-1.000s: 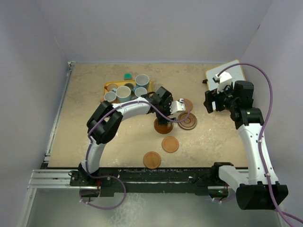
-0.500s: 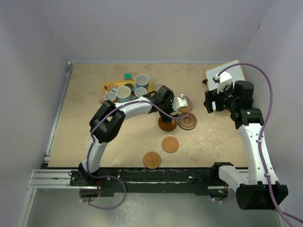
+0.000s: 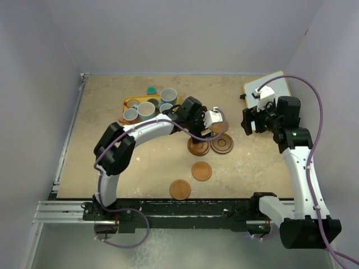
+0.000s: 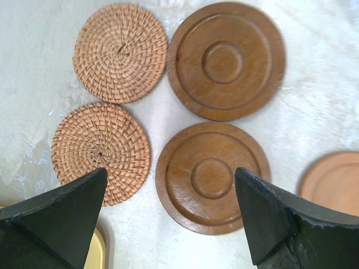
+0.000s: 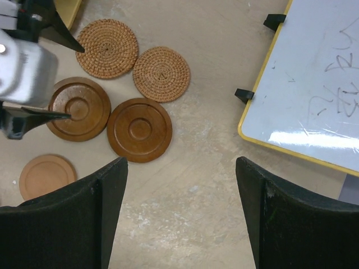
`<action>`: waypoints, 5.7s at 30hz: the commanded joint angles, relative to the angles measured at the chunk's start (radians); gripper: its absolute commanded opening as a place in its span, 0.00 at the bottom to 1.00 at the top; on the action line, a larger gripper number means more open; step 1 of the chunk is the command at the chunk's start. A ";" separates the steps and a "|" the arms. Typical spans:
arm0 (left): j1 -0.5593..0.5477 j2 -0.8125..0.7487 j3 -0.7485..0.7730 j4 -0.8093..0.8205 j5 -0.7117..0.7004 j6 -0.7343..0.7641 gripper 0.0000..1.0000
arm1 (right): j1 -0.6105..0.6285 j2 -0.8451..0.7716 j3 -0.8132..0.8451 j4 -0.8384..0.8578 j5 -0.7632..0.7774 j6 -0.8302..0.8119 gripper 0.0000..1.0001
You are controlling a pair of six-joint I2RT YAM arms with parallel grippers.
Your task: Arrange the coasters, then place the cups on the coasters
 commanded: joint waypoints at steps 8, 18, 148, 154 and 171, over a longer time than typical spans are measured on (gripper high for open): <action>-0.124 -0.116 -0.212 0.081 0.053 0.062 0.92 | -0.025 -0.030 0.036 0.006 0.032 0.048 0.80; -0.219 -0.045 -0.241 0.135 -0.062 0.096 0.92 | -0.039 -0.033 0.037 0.007 0.040 0.056 0.80; -0.289 -0.168 -0.366 0.124 -0.186 0.273 0.92 | -0.042 0.003 0.034 -0.001 0.040 0.030 0.80; -0.288 -0.105 -0.299 0.138 -0.213 0.259 0.92 | -0.042 0.003 0.033 -0.002 0.040 0.027 0.80; -0.206 -0.063 -0.235 0.148 -0.206 0.293 0.92 | -0.042 0.005 0.032 -0.003 0.039 0.025 0.80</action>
